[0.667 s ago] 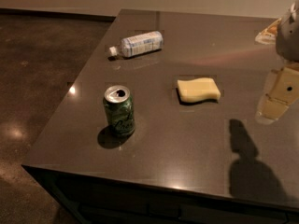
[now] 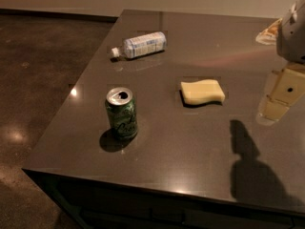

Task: Move blue plastic bottle near sponge

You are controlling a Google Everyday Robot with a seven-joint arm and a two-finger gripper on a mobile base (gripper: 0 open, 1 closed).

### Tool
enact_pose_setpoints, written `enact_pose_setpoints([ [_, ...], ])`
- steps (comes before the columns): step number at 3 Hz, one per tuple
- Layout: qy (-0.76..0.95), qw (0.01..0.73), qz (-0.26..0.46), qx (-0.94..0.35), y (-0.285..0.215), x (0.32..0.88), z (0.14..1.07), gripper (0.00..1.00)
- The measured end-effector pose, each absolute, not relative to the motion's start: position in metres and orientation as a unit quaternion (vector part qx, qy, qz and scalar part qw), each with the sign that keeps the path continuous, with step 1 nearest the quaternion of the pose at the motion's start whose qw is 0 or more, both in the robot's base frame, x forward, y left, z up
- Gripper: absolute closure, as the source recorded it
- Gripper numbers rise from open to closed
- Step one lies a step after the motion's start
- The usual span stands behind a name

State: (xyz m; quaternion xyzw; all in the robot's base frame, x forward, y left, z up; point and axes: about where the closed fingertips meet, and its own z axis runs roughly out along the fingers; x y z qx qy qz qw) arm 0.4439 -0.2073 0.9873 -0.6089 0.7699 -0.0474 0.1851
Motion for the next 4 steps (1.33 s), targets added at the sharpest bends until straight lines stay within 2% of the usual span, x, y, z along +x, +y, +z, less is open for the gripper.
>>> enact_pose_setpoints([
  [4,0.673,0.201,0.029,-0.711,-0.114,0.546,0.945,0.00],
])
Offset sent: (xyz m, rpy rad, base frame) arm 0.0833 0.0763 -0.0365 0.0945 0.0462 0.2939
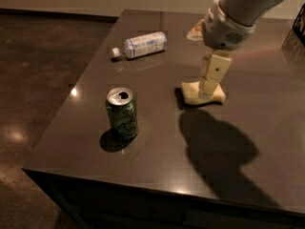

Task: Move blue plastic bottle near sponge

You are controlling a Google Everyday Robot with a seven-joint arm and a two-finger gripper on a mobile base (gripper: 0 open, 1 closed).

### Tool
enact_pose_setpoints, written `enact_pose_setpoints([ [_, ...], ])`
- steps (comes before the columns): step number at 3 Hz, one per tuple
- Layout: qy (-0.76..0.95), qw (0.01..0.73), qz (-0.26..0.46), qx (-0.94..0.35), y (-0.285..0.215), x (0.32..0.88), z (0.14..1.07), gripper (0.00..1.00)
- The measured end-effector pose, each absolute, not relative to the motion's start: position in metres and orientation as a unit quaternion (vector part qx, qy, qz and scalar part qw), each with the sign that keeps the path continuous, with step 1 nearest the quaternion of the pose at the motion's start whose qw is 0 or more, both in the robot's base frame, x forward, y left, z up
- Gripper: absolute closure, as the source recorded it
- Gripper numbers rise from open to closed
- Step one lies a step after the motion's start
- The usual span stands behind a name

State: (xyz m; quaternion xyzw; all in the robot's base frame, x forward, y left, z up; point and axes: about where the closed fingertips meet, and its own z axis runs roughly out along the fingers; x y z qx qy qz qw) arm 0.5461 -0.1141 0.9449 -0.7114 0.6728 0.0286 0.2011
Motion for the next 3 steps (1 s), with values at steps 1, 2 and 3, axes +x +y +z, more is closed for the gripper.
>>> enact_pose_setpoints([
  [1,0.652,0.200,0.039,-0.730,-0.092,0.570,0.931,0.00],
  [2,0.631,0.198,0.042,-0.749,-0.072,0.594,0.918,0.00],
  [3,0.601,0.204,0.034,-0.772,-0.051,0.626,0.909,0.00],
])
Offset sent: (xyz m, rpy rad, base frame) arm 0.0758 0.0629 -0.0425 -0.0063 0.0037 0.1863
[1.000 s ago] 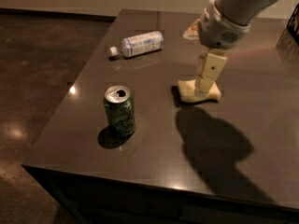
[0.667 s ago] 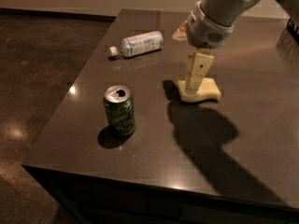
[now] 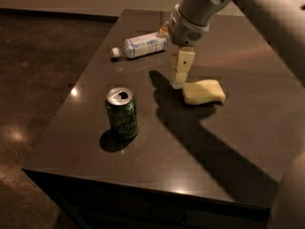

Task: Move blue plastic bottle near sponge

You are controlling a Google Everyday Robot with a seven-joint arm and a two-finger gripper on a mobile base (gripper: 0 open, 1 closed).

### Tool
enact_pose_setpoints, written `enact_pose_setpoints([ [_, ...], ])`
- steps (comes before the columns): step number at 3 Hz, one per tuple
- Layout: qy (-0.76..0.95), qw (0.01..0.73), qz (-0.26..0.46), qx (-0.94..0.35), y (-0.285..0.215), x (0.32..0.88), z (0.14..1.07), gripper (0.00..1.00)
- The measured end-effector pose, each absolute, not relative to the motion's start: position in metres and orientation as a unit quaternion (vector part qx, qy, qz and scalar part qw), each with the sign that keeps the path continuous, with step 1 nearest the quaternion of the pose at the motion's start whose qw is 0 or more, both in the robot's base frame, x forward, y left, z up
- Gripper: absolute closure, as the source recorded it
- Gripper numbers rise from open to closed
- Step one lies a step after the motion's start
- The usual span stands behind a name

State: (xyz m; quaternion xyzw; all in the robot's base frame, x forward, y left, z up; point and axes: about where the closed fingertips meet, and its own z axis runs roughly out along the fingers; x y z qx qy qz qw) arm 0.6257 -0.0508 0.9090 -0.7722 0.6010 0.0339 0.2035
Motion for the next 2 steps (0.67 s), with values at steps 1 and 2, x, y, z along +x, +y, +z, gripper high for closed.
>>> enact_pose_setpoints([
  [1,0.584,0.207,0.005,-0.785,-0.038,0.651,0.909,0.00],
  [2,0.562,0.213,-0.036,-0.798,-0.023,0.678,0.915,0.00],
])
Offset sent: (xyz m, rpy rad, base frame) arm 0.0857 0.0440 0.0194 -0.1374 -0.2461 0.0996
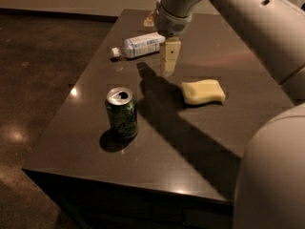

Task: Move blue plastic bottle near sponge

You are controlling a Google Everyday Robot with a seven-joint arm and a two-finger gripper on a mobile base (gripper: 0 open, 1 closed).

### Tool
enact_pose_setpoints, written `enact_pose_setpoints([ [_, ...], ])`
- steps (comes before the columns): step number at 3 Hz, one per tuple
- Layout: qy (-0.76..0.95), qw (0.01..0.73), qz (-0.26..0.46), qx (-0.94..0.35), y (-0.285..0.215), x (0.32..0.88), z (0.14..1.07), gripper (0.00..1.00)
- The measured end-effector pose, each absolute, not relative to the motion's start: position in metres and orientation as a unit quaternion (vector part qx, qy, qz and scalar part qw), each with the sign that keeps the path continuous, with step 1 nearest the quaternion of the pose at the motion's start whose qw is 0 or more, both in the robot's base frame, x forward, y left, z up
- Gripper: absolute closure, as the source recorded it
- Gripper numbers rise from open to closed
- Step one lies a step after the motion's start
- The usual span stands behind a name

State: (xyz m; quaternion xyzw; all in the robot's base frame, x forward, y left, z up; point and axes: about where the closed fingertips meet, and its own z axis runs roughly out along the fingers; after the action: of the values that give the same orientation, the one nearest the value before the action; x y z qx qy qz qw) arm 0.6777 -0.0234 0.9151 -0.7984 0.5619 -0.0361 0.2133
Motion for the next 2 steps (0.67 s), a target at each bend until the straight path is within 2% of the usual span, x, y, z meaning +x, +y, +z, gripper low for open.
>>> enact_pose_setpoints([
  [2,0.514,0.215,-0.120,-0.822,0.004,0.722,0.923,0.00],
])
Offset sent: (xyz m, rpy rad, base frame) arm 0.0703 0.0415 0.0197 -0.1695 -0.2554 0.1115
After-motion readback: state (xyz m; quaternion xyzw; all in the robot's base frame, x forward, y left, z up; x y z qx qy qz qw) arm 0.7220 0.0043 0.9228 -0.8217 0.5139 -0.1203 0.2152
